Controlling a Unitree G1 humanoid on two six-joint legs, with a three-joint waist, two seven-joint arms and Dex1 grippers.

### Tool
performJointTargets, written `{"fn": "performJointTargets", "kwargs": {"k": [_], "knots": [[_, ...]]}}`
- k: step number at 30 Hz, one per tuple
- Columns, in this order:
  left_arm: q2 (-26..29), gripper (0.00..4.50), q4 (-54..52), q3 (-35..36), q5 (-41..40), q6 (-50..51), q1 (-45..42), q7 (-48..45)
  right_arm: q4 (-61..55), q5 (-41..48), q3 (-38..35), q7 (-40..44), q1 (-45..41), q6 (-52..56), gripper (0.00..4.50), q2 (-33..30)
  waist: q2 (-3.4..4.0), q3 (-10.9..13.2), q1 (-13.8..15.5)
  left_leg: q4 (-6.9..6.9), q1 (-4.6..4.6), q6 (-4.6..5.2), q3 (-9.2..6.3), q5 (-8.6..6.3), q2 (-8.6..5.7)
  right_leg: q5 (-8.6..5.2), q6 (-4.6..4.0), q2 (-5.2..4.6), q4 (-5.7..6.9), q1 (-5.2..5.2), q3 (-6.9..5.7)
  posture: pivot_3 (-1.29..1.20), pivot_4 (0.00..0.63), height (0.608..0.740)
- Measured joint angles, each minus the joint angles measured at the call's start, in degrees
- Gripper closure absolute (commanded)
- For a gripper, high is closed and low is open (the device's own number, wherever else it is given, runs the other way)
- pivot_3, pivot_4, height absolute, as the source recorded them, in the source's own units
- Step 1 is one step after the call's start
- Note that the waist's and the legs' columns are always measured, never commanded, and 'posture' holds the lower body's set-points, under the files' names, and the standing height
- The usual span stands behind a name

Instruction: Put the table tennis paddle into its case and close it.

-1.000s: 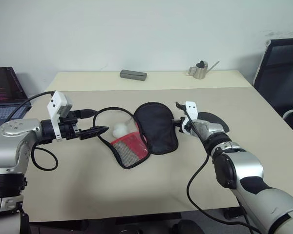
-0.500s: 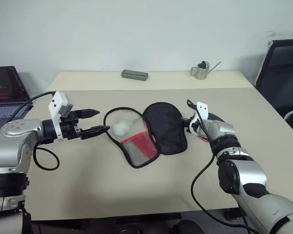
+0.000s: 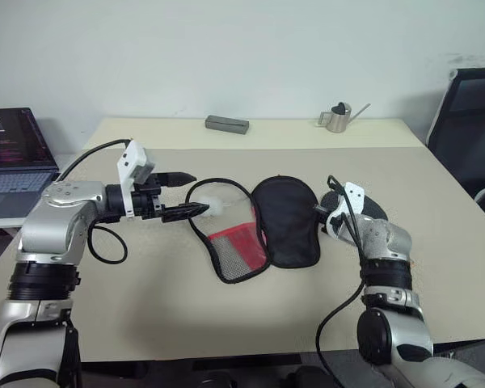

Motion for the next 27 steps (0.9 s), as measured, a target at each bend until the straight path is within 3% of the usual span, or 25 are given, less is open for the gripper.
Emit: {"fn": "performJointTargets", "kwargs": {"k": [17, 20, 25, 27], "knots": [[-0.54, 0.00, 1.86, -0.72, 1.23, -1.22, -0.95, -1.47, -11.98, 0.36, -1.91, -6.88, 3.43, 8.06, 4.49, 7.23, -0.03, -0.02, -0.21, 0.00, 0.04, 0.01, 0.01, 0.00, 0.23, -0.01, -0.01, 0.31, 0.02, -0.07, 0.05, 0.00, 0.150, 0.740], [-0.54, 0.00, 1.85, -0.72, 1.29, -1.24, -0.94, -1.65, -12.96, 0.19, -1.31, -6.77, 4.07, 7.94, 3.93, 7.05, -0.02, -0.02, -0.21, 0.00, 0.03, 0.01, 0.01, 0.00, 0.23, -0.01, -0.01, 0.31, 0.01, -0.08, 0.04, 0.00, 0.150, 0.740], [-0.54, 0.00, 1.83, -0.71, 1.36, -1.26, -0.92, -1.67, -15.90, -1.21, 1.67, -6.49, 6.16, 6.88, 2.30, 6.81, -0.03, -0.02, -0.08, 0.00, 0.02, 0.01, 0.00, 0.00, 0.21, -0.01, 0.00, 0.31, 0.00, -0.08, 0.04, 0.00, 0.150, 0.740], [-0.55, 0.00, 1.81, -0.71, 1.37, -1.27, -0.90, -1.66, -17.10, -1.89, 3.01, -5.57, 7.38, 6.09, 2.30, 5.92, -0.02, -0.02, -0.06, 0.00, 0.01, 0.01, 0.00, 0.00, 0.20, -0.08, 0.11, 0.30, -0.01, -0.07, 0.04, 0.00, 0.150, 0.740]]}}
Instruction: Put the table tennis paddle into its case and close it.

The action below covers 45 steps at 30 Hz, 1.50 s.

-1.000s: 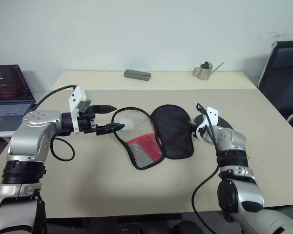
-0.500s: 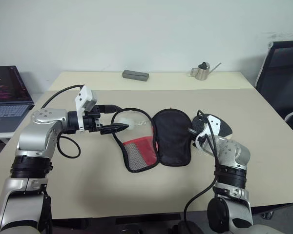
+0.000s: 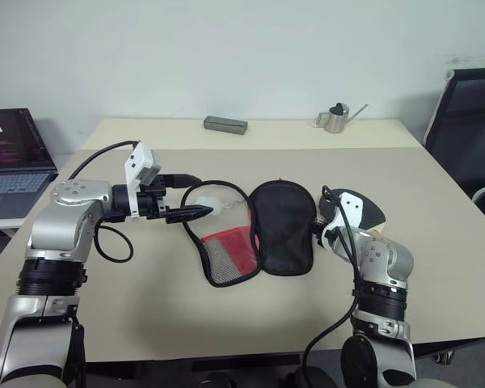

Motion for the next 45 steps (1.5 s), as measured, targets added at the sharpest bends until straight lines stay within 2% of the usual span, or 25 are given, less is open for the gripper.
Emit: {"fn": "performJointTargets", "kwargs": {"k": [4, 8, 11, 16, 23, 25, 30, 33, 45], "knots": [[-0.01, 0.00, -0.12, 0.01, 0.00, 0.00, 0.09, 0.01, -3.01, -0.07, 2.58, 3.61, 2.24, -0.73, 2.30, -3.08, 0.03, 0.02, -0.13, 0.00, 0.00, 0.00, 0.00, 0.00, 0.02, -0.01, 0.01, 0.01, 0.01, -0.04, 0.01, 0.00, 0.150, 0.740], [-0.02, 0.00, -0.30, 0.01, -0.01, 0.00, 0.35, -0.02, -6.14, -0.07, 6.93, 9.66, 4.49, -2.59, 2.30, -8.83, 0.03, 0.02, -0.12, 0.00, -0.01, 0.00, 0.03, 0.00, 0.02, -0.08, 0.13, 0.01, -0.01, -0.03, 0.03, 0.00, 0.150, 0.740], [-0.05, 0.00, -0.64, 0.01, -0.03, 0.00, 0.71, -0.10, -8.35, 0.15, 10.00, 16.19, 7.07, -6.04, 1.76, -13.96, 0.03, 0.03, -0.12, 0.00, -0.02, 0.01, 0.03, 0.00, 0.02, -0.10, 0.15, 0.01, -0.03, -0.02, 0.02, 0.00, 0.150, 0.740], [-0.78, 0.00, -2.47, 0.01, -0.16, -0.03, 1.13, -0.14, -9.46, 3.20, 11.37, 27.66, 8.24, -11.28, 0.03, -19.07, 0.02, 0.06, -0.09, 0.01, -0.04, 0.01, 0.05, 0.00, 0.04, -0.11, 0.16, 0.02, -0.05, 0.08, 0.02, 0.00, 0.150, 0.740], [-3.77, 0.00, -4.74, 0.01, -0.47, 0.27, 0.99, 3.24, -3.52, 5.34, 11.88, 45.46, 8.32, -19.61, 0.03, -32.63, -0.15, 0.03, 0.09, 0.03, -0.06, 0.02, 0.06, 0.01, 0.04, -0.11, 0.17, 0.02, -0.08, 0.22, -0.01, 0.00, 0.150, 0.740], [-4.08, 0.00, -6.26, 0.01, -0.61, 1.14, 0.99, 3.82, -0.65, 4.16, 12.67, 49.33, 9.55, -22.80, 0.03, -37.22, -0.26, 0.00, 0.15, 0.03, -0.08, 0.02, 0.08, 0.01, 0.03, -0.11, 0.17, 0.01, -0.10, 0.25, 0.00, 0.00, 0.150, 0.740], [-4.41, 0.00, -12.20, -0.59, -1.29, 3.11, 1.00, 4.73, 7.40, 2.41, 12.58, 55.54, 11.07, -27.50, 0.03, -43.60, -0.30, 0.04, 0.14, 0.03, -0.06, 0.01, 0.12, 0.00, 0.04, -0.12, 0.16, -0.01, -0.11, 0.33, 0.03, 0.00, 0.150, 0.740], [-4.57, 0.00, -14.18, -1.24, -1.78, 3.82, 1.01, 4.79, 11.50, 2.26, 11.98, 57.47, 11.41, -28.72, 0.03, -45.69, -0.30, 0.05, 0.12, 0.03, -0.02, 0.01, 0.13, 0.00, 0.05, -0.14, 0.13, -0.01, -0.12, 0.40, 0.04, 0.00, 0.150, 0.740], [-4.95, 0.00, -14.19, -2.90, -1.19, 3.49, 1.09, 4.92, 21.55, -1.67, 13.12, 61.33, 13.37, -33.11, 0.03, -46.49, -0.25, 0.11, 0.25, 0.10, -0.03, 0.01, 0.14, 0.02, 0.04, -0.14, 0.13, 0.00, -0.13, 0.45, 0.03, 0.00, 0.150, 0.740]]}}
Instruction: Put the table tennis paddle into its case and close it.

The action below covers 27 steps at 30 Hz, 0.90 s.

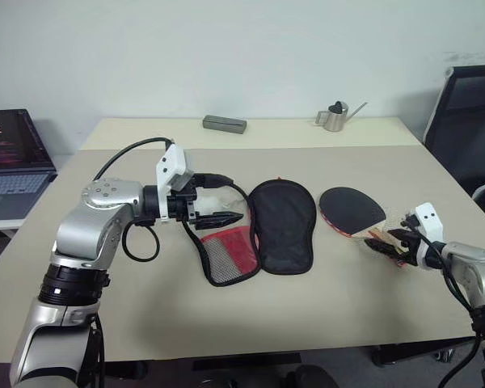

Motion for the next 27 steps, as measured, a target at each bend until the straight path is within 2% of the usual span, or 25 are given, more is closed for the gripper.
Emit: {"fn": "performJointTargets", "kwargs": {"k": [11, 14, 23, 27], "knots": [[0.01, 0.00, 0.95, -0.06, 0.87, -1.54, 0.00, -0.41, 6.16, -2.75, 0.82, 1.53, -2.09, -4.72, 0.03, 0.01, -0.02, -0.01, 0.02, 0.19, 0.08, 0.00, -0.08, 0.00, -0.01, 0.01, 0.01, 0.00, -0.05, 0.29, -0.05, 0.00, 0.150, 0.740], [0.01, 0.00, 1.07, -0.06, 1.26, -2.17, 0.02, -0.42, 6.72, -3.53, 1.37, 1.73, -2.35, -5.84, 0.56, 0.03, -0.03, -0.01, -0.02, 0.19, 0.09, 0.00, -0.07, 0.00, -0.01, 0.01, 0.02, 0.00, -0.05, 0.30, -0.04, 0.00, 0.150, 0.740], [0.68, 0.00, 1.78, -0.10, 2.52, -3.43, 1.67, -0.38, 4.89, -6.90, 3.09, -0.77, -2.73, -5.13, 3.40, 1.19, -0.20, -0.11, -0.20, 0.24, 0.11, -0.01, -0.06, -0.01, 0.03, 0.01, 0.00, 0.00, -0.05, 0.34, 0.00, 0.00, 0.150, 0.740], [1.45, 0.00, 2.40, 0.26, 2.87, -3.73, 2.62, -0.21, 3.16, -7.26, 3.07, -1.77, -2.24, -3.82, 3.41, 1.29, -0.19, -0.11, -0.16, 0.28, 0.13, -0.01, -0.10, -0.01, 0.03, -0.03, -0.06, -0.03, -0.04, 0.35, -0.01, 0.00, 0.150, 0.740]]}}
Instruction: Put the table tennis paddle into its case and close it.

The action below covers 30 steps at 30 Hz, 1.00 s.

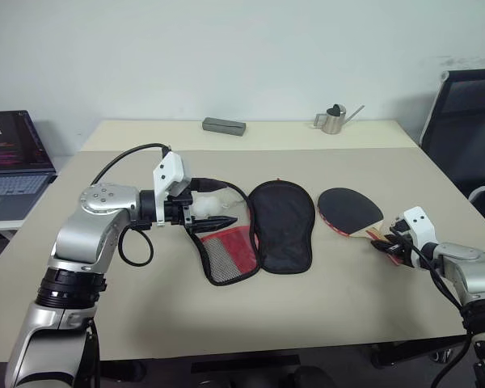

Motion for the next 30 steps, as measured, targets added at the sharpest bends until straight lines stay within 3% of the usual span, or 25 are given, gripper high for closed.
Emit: {"fn": "performJointTargets", "kwargs": {"k": [10, 20, 24, 30], "knots": [[4.85, 0.00, 2.10, 5.35, -0.04, -1.23, 4.12, 1.37, -12.12, 2.94, -3.51, -7.23, 0.57, 15.36, 3.41, 2.43, 0.45, 0.31, 0.18, -0.02, -0.15, 0.00, -0.02, 0.00, -0.02, 0.03, 0.05, -0.17, 0.05, -0.26, 0.00, 0.00, 0.150, 0.740], [6.98, 0.00, 0.95, 7.93, -2.79, -1.04, 6.35, -0.25, -30.43, 10.41, -9.77, -9.70, 0.54, 34.08, 3.41, 0.19, 0.38, 0.31, 0.88, -0.13, -0.26, 0.01, -0.01, -0.01, -0.04, 0.03, 0.06, -0.30, -0.04, -0.65, -0.06, 0.00, 0.150, 0.740], [7.84, 0.00, 4.40, 8.24, -2.52, -2.13, 5.46, -0.30, -38.96, 14.25, -10.50, -12.25, 0.20, 42.82, 3.41, 4.19, 0.32, 0.31, 0.82, -0.21, -0.23, 0.01, 0.01, -0.01, 0.01, 0.03, 0.06, -0.30, -0.01, -0.67, -0.06, 0.00, 0.150, 0.740], [9.53, 0.00, 8.97, 8.51, -2.11, -3.89, 1.91, -1.60, -42.68, 15.29, -8.03, -20.01, -3.22, 49.74, 3.41, 15.87, 0.30, 0.34, 0.80, -0.24, -0.24, 0.01, 0.02, -0.01, -0.04, 0.03, 0.07, -0.30, 0.02, -0.81, -0.08, 0.00, 0.150, 0.740]]}}
